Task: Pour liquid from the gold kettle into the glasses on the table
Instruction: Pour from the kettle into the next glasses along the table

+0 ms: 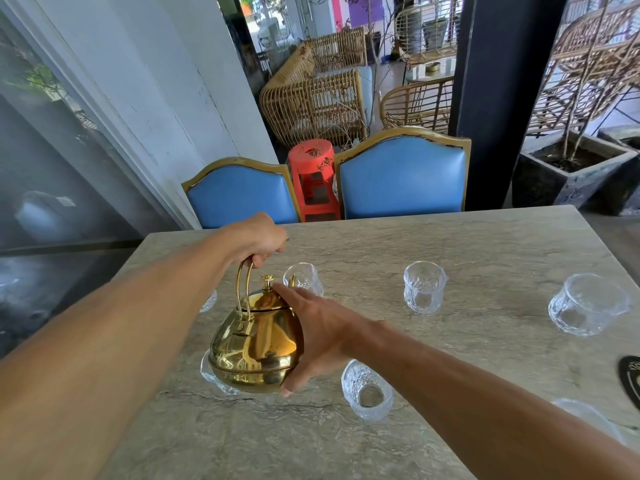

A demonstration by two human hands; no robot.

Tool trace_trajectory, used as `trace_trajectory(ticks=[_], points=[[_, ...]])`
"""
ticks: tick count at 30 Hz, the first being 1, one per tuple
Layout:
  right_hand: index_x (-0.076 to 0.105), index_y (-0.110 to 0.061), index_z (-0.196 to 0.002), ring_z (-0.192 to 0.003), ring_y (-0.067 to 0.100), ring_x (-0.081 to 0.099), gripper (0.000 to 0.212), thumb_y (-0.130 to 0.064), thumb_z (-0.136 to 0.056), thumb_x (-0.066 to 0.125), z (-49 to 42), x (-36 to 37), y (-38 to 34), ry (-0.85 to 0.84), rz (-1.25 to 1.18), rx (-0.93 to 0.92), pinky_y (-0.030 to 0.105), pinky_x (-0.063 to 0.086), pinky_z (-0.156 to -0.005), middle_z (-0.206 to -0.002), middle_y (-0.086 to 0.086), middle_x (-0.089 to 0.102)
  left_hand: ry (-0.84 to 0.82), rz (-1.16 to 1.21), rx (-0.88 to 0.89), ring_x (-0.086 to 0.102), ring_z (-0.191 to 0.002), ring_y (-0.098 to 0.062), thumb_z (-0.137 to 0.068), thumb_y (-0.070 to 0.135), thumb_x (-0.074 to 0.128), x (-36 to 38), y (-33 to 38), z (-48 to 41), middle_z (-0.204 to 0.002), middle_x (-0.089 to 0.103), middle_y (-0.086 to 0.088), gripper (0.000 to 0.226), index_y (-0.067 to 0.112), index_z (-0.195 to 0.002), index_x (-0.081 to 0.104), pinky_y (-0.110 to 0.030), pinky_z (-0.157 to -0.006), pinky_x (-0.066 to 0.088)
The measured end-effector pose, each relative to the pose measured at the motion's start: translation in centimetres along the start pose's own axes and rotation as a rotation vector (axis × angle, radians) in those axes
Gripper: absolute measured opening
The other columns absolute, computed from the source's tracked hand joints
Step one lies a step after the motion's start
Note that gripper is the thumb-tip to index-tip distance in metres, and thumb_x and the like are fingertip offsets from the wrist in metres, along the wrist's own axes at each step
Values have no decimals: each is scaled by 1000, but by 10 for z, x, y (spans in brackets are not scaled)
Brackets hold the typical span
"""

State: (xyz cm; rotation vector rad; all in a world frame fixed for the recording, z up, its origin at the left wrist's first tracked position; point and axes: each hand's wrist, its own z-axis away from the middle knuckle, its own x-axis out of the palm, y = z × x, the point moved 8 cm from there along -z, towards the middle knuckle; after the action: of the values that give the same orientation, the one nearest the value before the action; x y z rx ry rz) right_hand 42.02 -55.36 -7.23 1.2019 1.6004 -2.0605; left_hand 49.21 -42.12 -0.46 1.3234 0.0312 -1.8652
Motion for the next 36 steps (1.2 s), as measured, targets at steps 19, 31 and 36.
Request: trace_trajectory(ticks=[19,31,36], points=[[-5,-44,-154,-125,24,49,147,-61,-46,94,-3,1,0,13,-25,-2,38,43,-98,-155,-5,32,-9,-30,-2,28,-35,-10,-91,1,50,-1,1,-1,-52,37,-2,20,8,-106,62,-21,-34,28],[-6,-45,-153,-124,25,50,147,-63,-45,93,-4,1,1,21,-45,-1,39,45,-99,-154,-3,34,-10,-54,0,29,-34,-10,-90,0,49,-3,7,-2,-49,37,-1,18,10,-101,59,-22,-37,28],[-6,-44,-154,-126,26,50,147,-63,-46,93,-4,2,2,18,-52,0,39,43,-99,-155,-2,33,-18,-71,-2,30,-37,-11,-89,0,50,-1,6,-2,-53,38,-3,21,7,-107,60,-23,-39,29]])
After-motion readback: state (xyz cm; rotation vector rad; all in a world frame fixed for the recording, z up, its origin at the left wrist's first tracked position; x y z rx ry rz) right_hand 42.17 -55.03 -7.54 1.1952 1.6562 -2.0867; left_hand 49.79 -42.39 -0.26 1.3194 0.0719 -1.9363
